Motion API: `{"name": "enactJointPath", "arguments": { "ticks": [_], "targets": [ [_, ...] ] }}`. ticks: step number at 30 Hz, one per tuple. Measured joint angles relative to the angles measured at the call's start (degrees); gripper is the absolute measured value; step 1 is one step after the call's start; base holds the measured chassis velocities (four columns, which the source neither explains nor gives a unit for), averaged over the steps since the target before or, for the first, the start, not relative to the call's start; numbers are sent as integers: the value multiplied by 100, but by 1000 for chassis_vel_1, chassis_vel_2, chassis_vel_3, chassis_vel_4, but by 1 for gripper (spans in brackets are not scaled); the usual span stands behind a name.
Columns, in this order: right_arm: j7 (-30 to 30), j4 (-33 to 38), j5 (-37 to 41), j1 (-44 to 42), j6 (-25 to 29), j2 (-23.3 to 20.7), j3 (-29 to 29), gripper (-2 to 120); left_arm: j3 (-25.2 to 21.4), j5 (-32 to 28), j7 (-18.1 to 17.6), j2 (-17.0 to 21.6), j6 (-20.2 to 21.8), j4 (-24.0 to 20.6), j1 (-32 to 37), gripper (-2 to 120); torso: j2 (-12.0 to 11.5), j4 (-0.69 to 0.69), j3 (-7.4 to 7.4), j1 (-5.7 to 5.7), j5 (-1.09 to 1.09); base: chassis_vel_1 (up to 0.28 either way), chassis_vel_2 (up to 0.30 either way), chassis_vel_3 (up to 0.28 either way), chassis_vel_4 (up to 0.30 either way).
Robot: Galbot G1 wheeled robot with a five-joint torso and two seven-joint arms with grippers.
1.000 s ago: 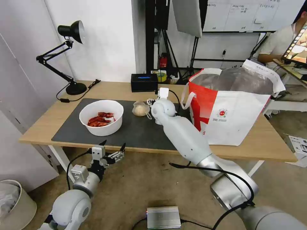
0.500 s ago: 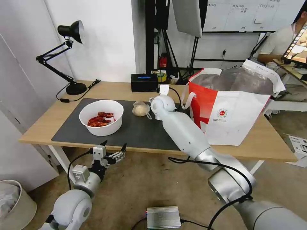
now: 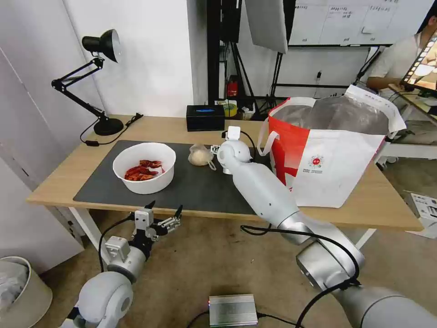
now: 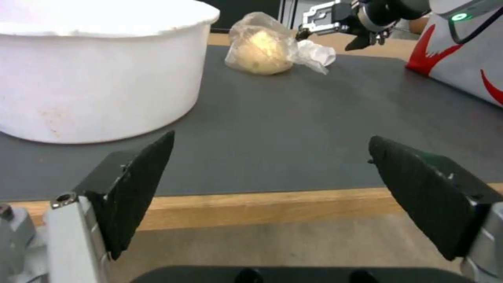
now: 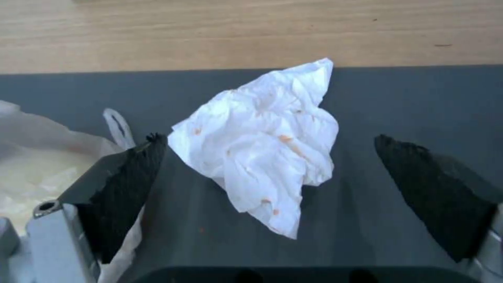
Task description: Pick up the trash from the table and place it into the takeout bag.
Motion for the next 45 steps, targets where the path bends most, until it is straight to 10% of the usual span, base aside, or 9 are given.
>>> {"name": "enactJointPath", "arguments": {
  "ticks": [29, 45],
  "targets": [
    [-709, -627, -377, 188, 16, 1, 25, 99, 94, 30, 0, -37, -2, -14, -44, 100, 0, 0, 0, 0, 0, 0, 0, 0, 0],
    [-646, -576, -335, 165, -34, 0, 40, 45, 115, 10, -18, -48, -10, -58, -93, 100, 0, 0, 0, 0, 0, 0, 0, 0, 0]
  ]
}}
